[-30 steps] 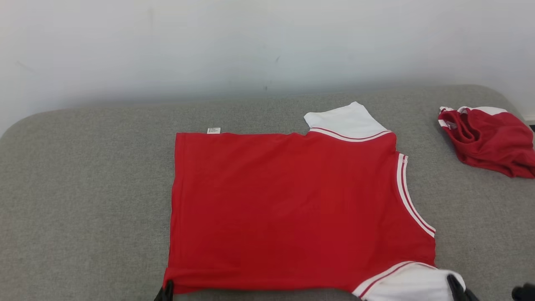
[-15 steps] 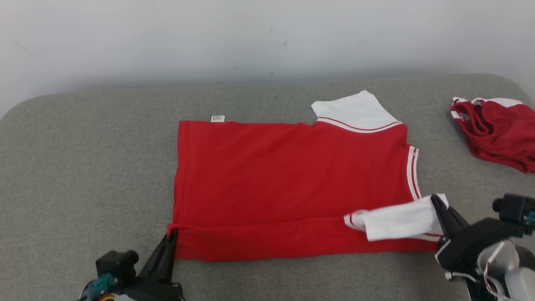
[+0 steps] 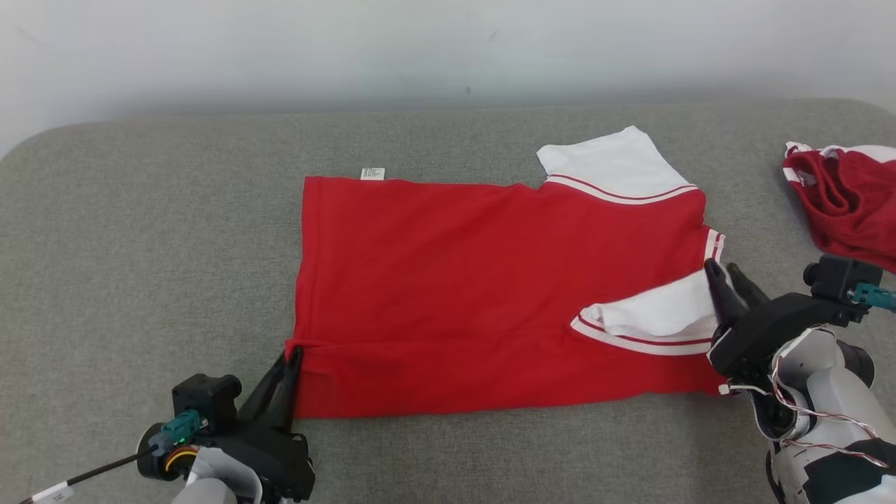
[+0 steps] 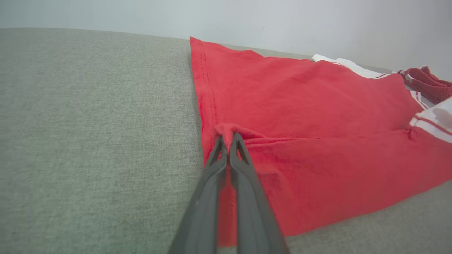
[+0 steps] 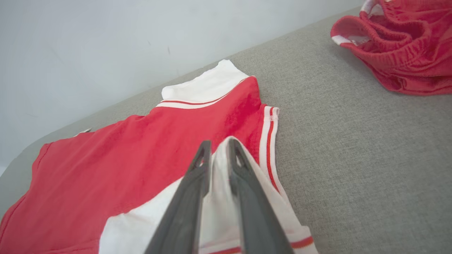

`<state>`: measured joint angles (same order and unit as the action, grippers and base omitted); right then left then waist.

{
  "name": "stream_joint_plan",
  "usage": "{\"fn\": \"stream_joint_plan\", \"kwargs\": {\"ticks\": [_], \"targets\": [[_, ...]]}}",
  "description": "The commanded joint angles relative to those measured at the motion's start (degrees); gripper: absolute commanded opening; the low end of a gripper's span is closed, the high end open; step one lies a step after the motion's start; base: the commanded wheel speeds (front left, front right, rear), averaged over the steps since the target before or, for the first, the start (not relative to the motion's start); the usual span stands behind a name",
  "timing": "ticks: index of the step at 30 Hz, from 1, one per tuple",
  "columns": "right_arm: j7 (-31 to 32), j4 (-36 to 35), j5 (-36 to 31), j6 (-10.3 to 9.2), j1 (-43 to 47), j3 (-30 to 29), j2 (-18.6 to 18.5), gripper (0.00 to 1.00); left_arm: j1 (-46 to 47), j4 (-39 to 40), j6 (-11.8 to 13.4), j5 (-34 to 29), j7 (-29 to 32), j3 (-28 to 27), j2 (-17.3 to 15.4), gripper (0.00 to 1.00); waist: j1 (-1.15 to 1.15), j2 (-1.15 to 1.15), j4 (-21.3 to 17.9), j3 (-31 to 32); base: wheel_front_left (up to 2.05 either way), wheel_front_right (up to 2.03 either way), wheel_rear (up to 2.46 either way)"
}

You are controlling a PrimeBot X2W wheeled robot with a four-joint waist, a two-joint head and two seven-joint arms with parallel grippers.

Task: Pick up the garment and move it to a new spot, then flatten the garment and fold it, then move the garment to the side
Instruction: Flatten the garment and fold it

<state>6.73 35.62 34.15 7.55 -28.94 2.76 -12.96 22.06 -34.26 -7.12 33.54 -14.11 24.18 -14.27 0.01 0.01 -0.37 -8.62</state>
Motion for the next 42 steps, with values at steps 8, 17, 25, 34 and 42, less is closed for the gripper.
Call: {"fn": "stream_joint_plan", "kwargs": {"ticks": [8, 17, 25, 34, 42], "targets": [[-7.5, 0.6, 2.1, -0.16, 5.0, 4.9, -4.1, 1.00, -3.2, 1.3, 0.5, -1.0, -1.1, -2.9, 0.6, 1.00, -0.01, -0.01, -0.6, 1.8, 0.00, 0.00, 0.00], [-8.7, -1.9, 3.5, -0.16, 13.5, 7.9, -6.8, 1.00, -9.8, 4.3, 1.2, -2.4, -1.1, -5.3, 1.6, 1.00, -0.01, -0.01, -1.8, 1.2, 0.00, 0.00, 0.00], [-9.1, -0.6, 1.7, -0.16, 12.3, 9.0, -5.8, 1.00, -8.7, 1.8, 0.8, -2.8, -1.1, -6.4, 2.0, 1.00, -0.01, -0.01, -2.8, 0.2, 0.00, 0.00, 0.00], [-9.6, 3.4, 1.0, -0.16, 11.2, 10.9, -4.9, 0.00, -5.9, -3.6, 0.0, -1.6, -1.1, -4.6, 3.5, 0.00, -0.01, -0.01, -1.8, 1.4, 0.00, 0.00, 0.00], [-12.2, 2.0, 1.0, -0.16, 15.6, 11.7, -6.1, 0.00, -10.0, -2.1, -0.3, -1.2, -1.1, -5.5, 2.6, 0.00, -0.01, -0.01, 0.2, 6.0, 0.00, 0.00, 0.00]]}}
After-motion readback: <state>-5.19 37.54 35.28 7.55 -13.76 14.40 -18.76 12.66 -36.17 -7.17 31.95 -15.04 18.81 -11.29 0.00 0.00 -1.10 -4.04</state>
